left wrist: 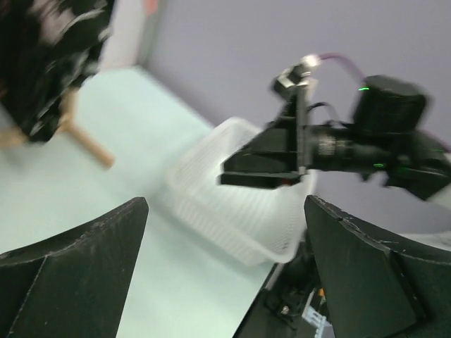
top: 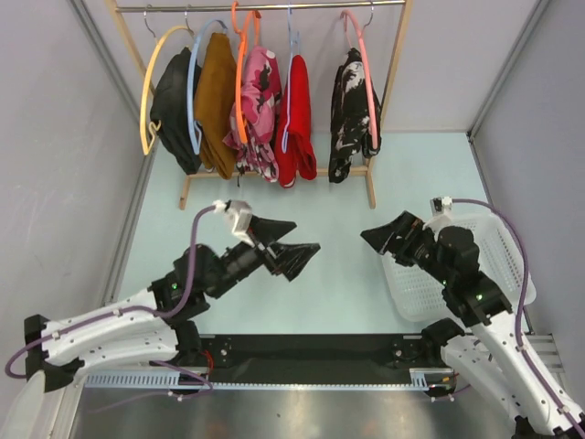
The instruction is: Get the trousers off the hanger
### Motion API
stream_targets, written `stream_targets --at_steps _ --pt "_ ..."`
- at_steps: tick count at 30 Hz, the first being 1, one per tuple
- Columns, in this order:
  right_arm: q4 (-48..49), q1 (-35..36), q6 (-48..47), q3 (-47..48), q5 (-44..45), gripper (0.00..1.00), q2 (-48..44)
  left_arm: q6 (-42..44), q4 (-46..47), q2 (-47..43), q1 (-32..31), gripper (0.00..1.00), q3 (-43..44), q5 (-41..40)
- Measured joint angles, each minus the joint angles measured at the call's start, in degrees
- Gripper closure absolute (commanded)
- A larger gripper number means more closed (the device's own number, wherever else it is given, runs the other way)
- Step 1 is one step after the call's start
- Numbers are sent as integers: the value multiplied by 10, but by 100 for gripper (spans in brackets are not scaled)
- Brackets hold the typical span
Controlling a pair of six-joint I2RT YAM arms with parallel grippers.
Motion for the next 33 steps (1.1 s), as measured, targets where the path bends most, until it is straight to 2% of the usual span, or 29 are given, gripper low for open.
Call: stream_targets --at_steps 3,5,10,12,17,23,26,30,33 --pt "-75 -10 -24 36 29 0 34 -28 -120 47 2 0 74 -65" --pt "-118 -20 -42 56 40 0 50 -30 -161 59 4 0 103 -77" --pt "-170 -54 -73 75 25 0 33 -15 -157 61 22 0 124 -72" --pt "-181 -67 -83 75 16 0 11 -13 -165 85 55 0 163 -50" --pt "-195 -89 -97 80 -10 0 -34 -14 -199 239 154 0 385 30" --pt "-219 -92 -99 105 -27 0 -37 9 -238 423 179 0 645 90" --pt "-229 -92 -98 121 -30 0 -47 4 -255 499 190 3 739 121" --pt "-236 -93 -98 145 -33 0 -60 -20 -284 602 206 2 861 140" --pt "-244 -93 -98 165 -33 0 -66 -48 -289 657 210 2 907 144"
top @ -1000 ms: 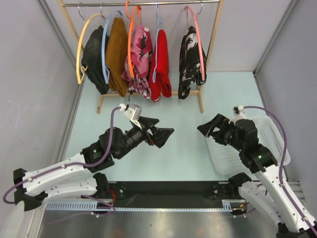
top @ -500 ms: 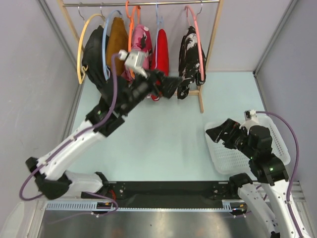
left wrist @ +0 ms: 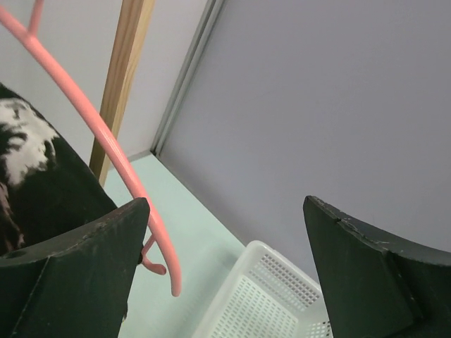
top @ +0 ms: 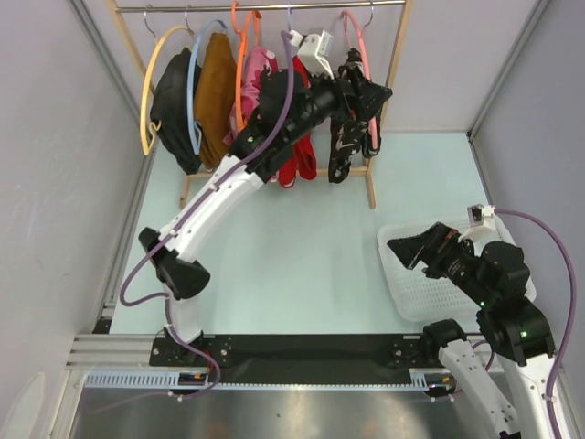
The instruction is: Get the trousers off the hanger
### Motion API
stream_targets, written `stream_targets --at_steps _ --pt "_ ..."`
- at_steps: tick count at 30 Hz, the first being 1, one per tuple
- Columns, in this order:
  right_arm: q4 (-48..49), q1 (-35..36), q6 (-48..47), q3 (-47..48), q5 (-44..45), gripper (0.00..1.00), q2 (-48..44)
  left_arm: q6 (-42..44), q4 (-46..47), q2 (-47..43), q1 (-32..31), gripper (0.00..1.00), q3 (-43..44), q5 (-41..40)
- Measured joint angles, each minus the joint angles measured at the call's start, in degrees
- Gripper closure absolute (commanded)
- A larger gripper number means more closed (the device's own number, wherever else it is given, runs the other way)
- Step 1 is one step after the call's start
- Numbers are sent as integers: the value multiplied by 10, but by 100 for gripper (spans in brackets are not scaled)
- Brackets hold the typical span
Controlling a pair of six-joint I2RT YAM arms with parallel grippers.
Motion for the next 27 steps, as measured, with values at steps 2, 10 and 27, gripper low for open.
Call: stream_targets --at_steps 2,10,27 --pt "-5 0 0 10 0 0 -3 -16 0 20 1 4 4 -4" --pt "-31 0 1 39 2 0 -17 -59 12 74 5 16 8 -35" --pt "-52 0 6 61 10 0 -27 -153 106 147 67 49 52 26"
